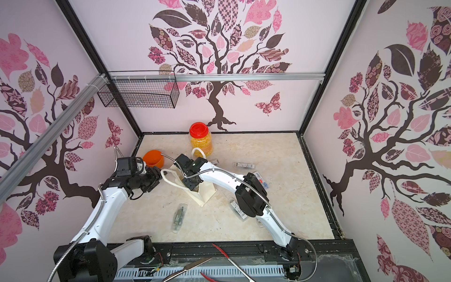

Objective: Put the compass set into the canvas bag
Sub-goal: Place the compass set in the canvas bag.

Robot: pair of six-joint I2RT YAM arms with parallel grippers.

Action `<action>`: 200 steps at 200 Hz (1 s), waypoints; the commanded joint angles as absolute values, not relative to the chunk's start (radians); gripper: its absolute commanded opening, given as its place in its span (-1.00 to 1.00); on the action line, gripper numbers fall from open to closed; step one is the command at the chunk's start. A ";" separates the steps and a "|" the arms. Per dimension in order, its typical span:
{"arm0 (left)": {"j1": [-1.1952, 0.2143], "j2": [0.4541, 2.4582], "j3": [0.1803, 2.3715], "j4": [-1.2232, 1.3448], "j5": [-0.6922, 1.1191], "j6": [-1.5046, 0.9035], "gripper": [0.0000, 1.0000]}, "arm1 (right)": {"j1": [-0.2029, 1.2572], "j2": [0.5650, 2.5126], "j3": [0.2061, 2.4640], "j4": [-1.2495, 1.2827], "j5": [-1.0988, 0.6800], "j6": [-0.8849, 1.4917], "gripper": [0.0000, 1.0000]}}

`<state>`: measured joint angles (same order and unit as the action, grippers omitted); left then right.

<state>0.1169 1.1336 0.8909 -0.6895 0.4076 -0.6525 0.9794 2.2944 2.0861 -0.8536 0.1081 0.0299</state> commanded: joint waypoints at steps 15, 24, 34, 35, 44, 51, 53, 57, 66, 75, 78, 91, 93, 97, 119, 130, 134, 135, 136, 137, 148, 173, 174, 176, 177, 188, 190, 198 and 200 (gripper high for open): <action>0.114 1.109 0.916 -0.692 0.389 -0.647 0.36 | 0.980 2.310 2.169 -0.907 0.109 0.042 0.40; 0.114 1.110 0.923 -0.696 0.390 -0.645 0.36 | 0.980 2.296 2.169 -0.914 0.121 0.046 0.53; 0.114 1.112 0.929 -0.699 0.390 -0.644 0.36 | 0.980 2.281 2.214 -0.924 0.127 0.048 0.58; 0.114 1.112 0.929 -0.699 0.390 -0.645 0.36 | 0.980 2.280 2.217 -0.925 0.127 0.048 0.59; 0.114 1.112 0.937 -0.703 0.391 -0.642 0.36 | 0.980 2.266 2.250 -0.943 0.129 0.053 0.60; 0.114 1.110 0.942 -0.705 0.391 -0.641 0.36 | 0.980 2.256 2.281 -0.961 0.131 0.059 0.60; 0.114 1.110 0.941 -0.705 0.390 -0.640 0.36 | 0.980 2.252 2.291 -0.968 0.130 0.060 0.60; 0.114 1.110 0.945 -0.707 0.390 -0.640 0.36 | 0.980 2.243 2.309 -0.977 0.131 0.061 0.60; 0.114 1.108 0.949 -0.709 0.387 -0.638 0.36 | 0.980 2.218 2.345 -0.993 0.136 0.065 0.60; 0.114 1.107 0.951 -0.711 0.387 -0.636 0.36 | 0.979 2.185 2.369 -1.000 0.147 0.067 0.60; 0.114 1.107 0.951 -0.712 0.387 -0.636 0.36 | 0.979 2.173 2.372 -1.000 0.151 0.067 0.59; 0.114 1.108 0.951 -0.711 0.389 -0.638 0.36 | 0.976 2.111 2.378 -0.993 0.167 0.066 0.59; 0.114 1.108 0.953 -0.712 0.390 -0.639 0.36 | 0.976 2.099 2.378 -0.992 0.168 0.066 0.60; 0.114 1.108 0.952 -0.711 0.390 -0.637 0.36 | 0.972 2.081 2.378 -0.991 0.170 0.066 0.60; 0.114 1.108 0.951 -0.709 0.397 -0.639 0.36 | 0.936 1.988 2.375 -1.009 0.170 0.080 0.59; 0.114 1.109 0.950 -0.707 0.401 -0.639 0.36 | 0.904 1.952 2.370 -1.037 0.179 0.096 0.58; 0.114 1.109 0.950 -0.707 0.400 -0.638 0.36 | 0.887 1.940 2.366 -1.048 0.179 0.105 0.58; 0.114 1.109 0.950 -0.707 0.400 -0.639 0.36 | 0.883 1.937 2.365 -1.052 0.180 0.107 0.57; 0.114 1.109 0.950 -0.706 0.400 -0.639 0.36 | 0.880 1.934 2.365 -1.055 0.181 0.109 0.57; 0.114 1.109 0.950 -0.706 0.400 -0.640 0.36 | 0.875 1.931 2.363 -1.058 0.180 0.110 0.57; 0.114 1.110 0.951 -0.705 0.403 -0.638 0.36 | 0.833 1.891 2.330 -1.075 0.176 0.129 0.57; 0.114 1.119 0.946 -0.700 0.405 -0.639 0.36 | 0.754 1.767 2.125 -1.022 0.220 0.126 0.57; 0.115 1.119 0.947 -0.699 0.406 -0.640 0.36 | 0.749 1.761 2.116 -1.021 0.219 0.128 0.57; 0.115 1.119 0.947 -0.698 0.406 -0.640 0.36 | 0.739 1.751 2.098 -1.015 0.218 0.133 0.57; 0.115 1.120 0.947 -0.698 0.406 -0.640 0.36 | 0.733 1.746 2.089 -1.013 0.218 0.136 0.57; 0.114 1.126 0.948 -0.699 0.411 -0.639 0.36 | 0.663 1.695 1.991 -0.988 0.179 0.170 0.57; 0.114 1.126 0.948 -0.699 0.411 -0.638 0.36 | 0.649 1.688 1.972 -0.982 0.174 0.176 0.56; 0.114 1.127 0.948 -0.700 0.411 -0.637 0.36 | 0.596 1.651 1.880 -0.960 0.159 0.200 0.55; 0.114 1.127 0.947 -0.700 0.412 -0.637 0.36 | 0.584 1.641 1.857 -0.953 0.159 0.205 0.55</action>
<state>0.1169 1.1263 0.9016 -0.7044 0.4049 -0.6514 0.6853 1.7100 2.0480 -0.9756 0.1818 0.1364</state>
